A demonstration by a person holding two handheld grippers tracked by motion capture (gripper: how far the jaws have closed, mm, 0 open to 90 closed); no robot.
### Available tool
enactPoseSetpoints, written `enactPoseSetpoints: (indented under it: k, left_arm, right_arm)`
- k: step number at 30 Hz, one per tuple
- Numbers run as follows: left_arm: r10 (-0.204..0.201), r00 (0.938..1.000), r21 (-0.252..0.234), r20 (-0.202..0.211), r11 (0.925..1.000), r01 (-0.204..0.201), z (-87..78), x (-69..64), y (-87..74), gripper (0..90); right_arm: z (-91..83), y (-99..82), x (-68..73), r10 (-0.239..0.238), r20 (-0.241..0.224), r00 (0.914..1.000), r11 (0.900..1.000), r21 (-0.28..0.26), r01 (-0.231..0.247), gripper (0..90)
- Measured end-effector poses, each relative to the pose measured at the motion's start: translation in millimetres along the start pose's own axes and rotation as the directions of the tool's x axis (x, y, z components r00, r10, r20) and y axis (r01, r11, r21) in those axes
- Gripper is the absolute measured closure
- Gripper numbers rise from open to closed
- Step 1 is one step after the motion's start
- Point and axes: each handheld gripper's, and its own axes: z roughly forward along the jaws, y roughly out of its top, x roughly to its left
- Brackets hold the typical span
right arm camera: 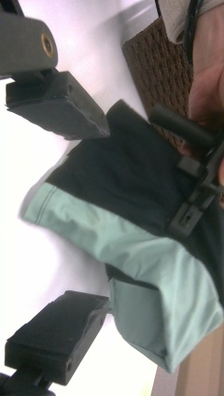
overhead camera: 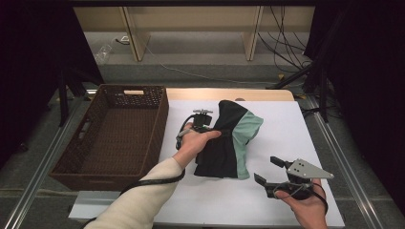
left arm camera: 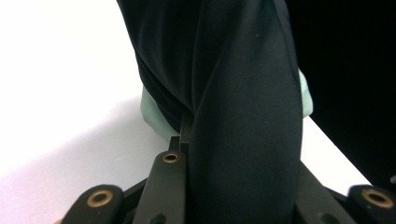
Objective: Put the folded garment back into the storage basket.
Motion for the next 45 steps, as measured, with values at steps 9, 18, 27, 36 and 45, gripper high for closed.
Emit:
enactPoseSetpoints:
  k: [9,18,27,36,45]
  left_arm:
    - [0.055,0.9978,-0.006,-0.037,0.9984,-0.055,-33.2,-1.4,1.6,75.8]
    - [0.120,0.9910,-0.019,-0.059,0.9924,-0.122,-67.6,4.4,-6.8,75.8]
    - [0.146,0.9872,-0.022,-0.064,0.9888,-0.148,-83.2,4.1,-11.6,75.8]
    - [0.163,0.9832,-0.027,-0.082,0.9859,-0.165,-94.4,-0.1,-12.6,75.7]
    - [0.195,0.9742,-0.039,-0.112,0.9789,-0.201,-106.8,-0.2,-7.4,75.7]
  right_arm:
    - [-0.3,0.1,0.0,0.002,0.003,1.0000,1.0000,-0.002,-0.002,16.6]
    - [0.8,-0.1,0.4,0.004,0.002,1.0000,1.0000,-0.001,-0.004,16.6]
    - [0.7,-0.4,-0.8,0.004,0.004,1.0000,1.0000,0.002,-0.004,16.6]
    - [-0.3,0.2,0.2,-0.001,0.002,1.0000,1.0000,-0.001,0.001,16.6]
    - [-0.7,-0.1,0.1,0.001,0.001,1.0000,1.0000,-0.003,-0.001,16.6]
